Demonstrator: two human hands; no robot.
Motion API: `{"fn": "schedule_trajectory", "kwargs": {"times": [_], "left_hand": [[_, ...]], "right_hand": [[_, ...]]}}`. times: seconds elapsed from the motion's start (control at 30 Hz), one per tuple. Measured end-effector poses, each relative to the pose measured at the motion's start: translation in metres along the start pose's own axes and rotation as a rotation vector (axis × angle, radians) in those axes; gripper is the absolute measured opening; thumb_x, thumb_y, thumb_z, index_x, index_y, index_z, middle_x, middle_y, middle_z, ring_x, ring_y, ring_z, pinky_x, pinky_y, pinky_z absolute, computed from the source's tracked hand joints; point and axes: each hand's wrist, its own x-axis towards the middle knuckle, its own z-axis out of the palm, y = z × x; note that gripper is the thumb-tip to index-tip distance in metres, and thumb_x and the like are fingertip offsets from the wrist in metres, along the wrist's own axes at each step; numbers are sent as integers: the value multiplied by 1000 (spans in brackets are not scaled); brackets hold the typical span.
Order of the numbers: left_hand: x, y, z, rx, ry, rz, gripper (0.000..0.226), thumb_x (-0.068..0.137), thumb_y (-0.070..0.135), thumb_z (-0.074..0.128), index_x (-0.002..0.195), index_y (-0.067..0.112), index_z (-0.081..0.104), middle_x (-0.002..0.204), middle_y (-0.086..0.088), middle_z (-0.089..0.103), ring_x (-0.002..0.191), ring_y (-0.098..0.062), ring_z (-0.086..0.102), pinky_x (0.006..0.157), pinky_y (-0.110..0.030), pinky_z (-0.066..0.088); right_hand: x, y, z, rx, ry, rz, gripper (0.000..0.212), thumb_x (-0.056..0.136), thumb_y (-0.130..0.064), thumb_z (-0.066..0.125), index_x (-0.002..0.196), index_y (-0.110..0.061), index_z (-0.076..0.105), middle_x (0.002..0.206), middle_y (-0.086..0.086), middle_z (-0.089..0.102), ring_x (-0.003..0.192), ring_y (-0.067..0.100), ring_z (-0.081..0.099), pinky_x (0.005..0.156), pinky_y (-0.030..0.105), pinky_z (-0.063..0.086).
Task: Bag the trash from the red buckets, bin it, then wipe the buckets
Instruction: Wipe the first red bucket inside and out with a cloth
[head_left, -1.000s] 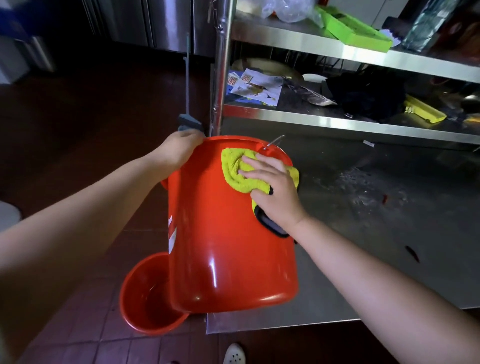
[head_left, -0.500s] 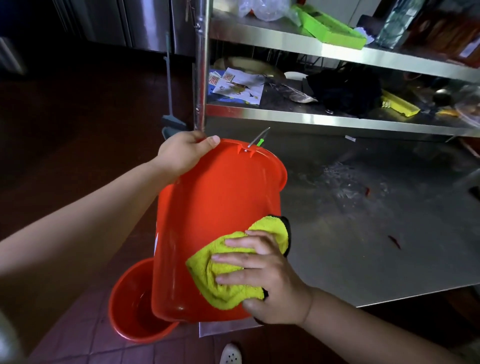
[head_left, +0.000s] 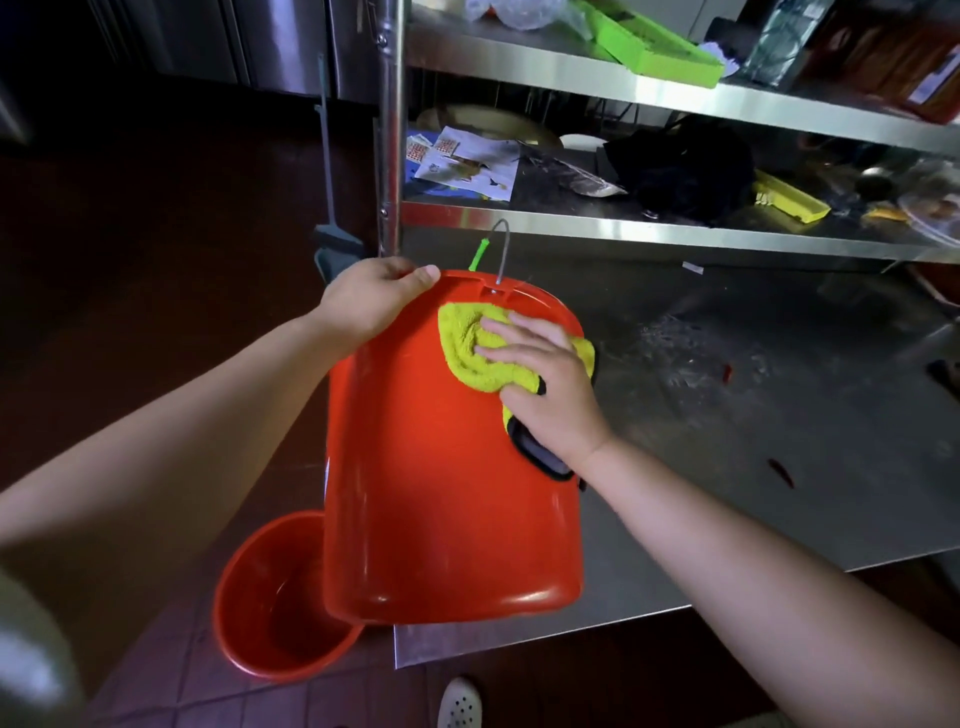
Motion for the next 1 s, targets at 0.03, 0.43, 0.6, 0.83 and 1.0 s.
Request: {"fn": "schedule_trajectory", "kwargs": {"times": [0.03,0.43,0.6,0.83,1.0], "left_hand": [[-2,-2,-2,-23,0,-3,59,71,73,47,106,30,67,109,4,69,106,-16,61,102,-39,44],[-19,-25,-24,-347,-37,0,29,90,44,57,96,19,70,104,-12,71,99,-25,67,95,-46,50],[-23,-27,-30,-361,-57,-25,37,88,38,60,101,3,64,92,-15,67,75,-17,66,69,-32,55],[-30,-38,-35,-377,-109,-69,32,71,32,77,96,15,65,83,-1,72,72,-13,71,55,-20,53],[-36,-37,-42,-330,-171,-65,27,76,22,76,98,22,61,91,2,69,74,-7,70,53,-16,52]], "right_hand": [[-12,-4,1,-6,-9,-17,43,66,1,57,102,-18,72,127,-8,59,129,12,39,110,44,29],[-77,-30,20,-61,-127,-333,41,64,-15,55,99,-20,75,126,-8,61,125,16,46,99,46,35],[-11,-24,25,-83,-41,-188,40,66,-15,56,102,-22,73,125,-10,61,123,16,45,102,48,34],[38,8,16,12,48,12,44,70,-8,53,108,-21,71,122,-18,56,121,7,42,109,27,31],[33,23,9,190,164,314,42,79,-6,55,108,-35,65,121,-20,55,120,4,45,107,22,33]]}}
